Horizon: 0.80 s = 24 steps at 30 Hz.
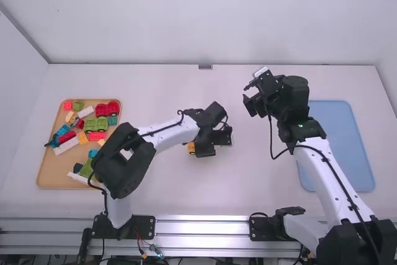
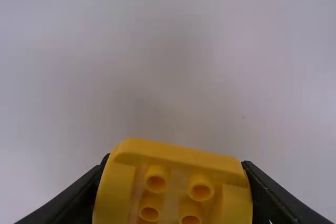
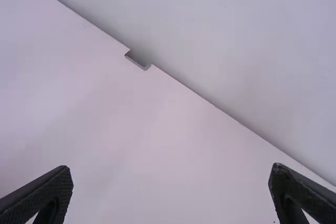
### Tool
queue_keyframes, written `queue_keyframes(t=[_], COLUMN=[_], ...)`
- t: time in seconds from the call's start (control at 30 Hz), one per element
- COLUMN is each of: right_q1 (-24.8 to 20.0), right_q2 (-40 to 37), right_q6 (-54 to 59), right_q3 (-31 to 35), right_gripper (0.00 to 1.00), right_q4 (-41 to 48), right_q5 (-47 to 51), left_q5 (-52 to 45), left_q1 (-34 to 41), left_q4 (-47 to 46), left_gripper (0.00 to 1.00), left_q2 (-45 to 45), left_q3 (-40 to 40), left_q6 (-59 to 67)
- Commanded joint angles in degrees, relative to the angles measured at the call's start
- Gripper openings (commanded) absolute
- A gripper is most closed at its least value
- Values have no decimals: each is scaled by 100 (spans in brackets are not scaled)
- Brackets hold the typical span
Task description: Assemble lego blocks to make yellow taxi
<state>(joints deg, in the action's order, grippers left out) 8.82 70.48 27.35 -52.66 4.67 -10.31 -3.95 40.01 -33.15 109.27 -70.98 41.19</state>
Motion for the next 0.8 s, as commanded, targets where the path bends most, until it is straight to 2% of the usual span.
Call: queue_keyframes(t=[0.0, 0.13, 0.33, 0.37, 0.5, 0.6, 0.7, 0.77], right_q1=[-17, -17, -11, -15, -11, -11, -9, -11], right_q2=[35, 35, 35, 35, 35, 35, 35, 35], right_q6=[-50, -48, -52, -50, -50, -52, -52, -57], right_q3=[-201, -201, -201, -201, -203, -201, -201, -201], right_gripper=[99, 99, 98, 99, 98, 98, 98, 98], right_q4=[35, 33, 63, 70, 72, 72, 72, 70], right_q5=[-33, -33, -35, -35, -35, -37, -37, -39], left_q5=[201, 201, -144, -138, -116, -96, -120, -96], left_q1=[94, 83, 57, 55, 55, 55, 50, 52], left_q4=[83, 153, 308, 422, 664, 695, 715, 693], left_gripper=[29, 37, 33, 40, 55, 54, 77, 99], left_q2=[57, 57, 57, 57, 57, 57, 57, 55], left_q3=[203, 315, 391, 450, 660, 761, 774, 697], left_q6=[-334, -640, -702, -732, -715, -710, -710, -691])
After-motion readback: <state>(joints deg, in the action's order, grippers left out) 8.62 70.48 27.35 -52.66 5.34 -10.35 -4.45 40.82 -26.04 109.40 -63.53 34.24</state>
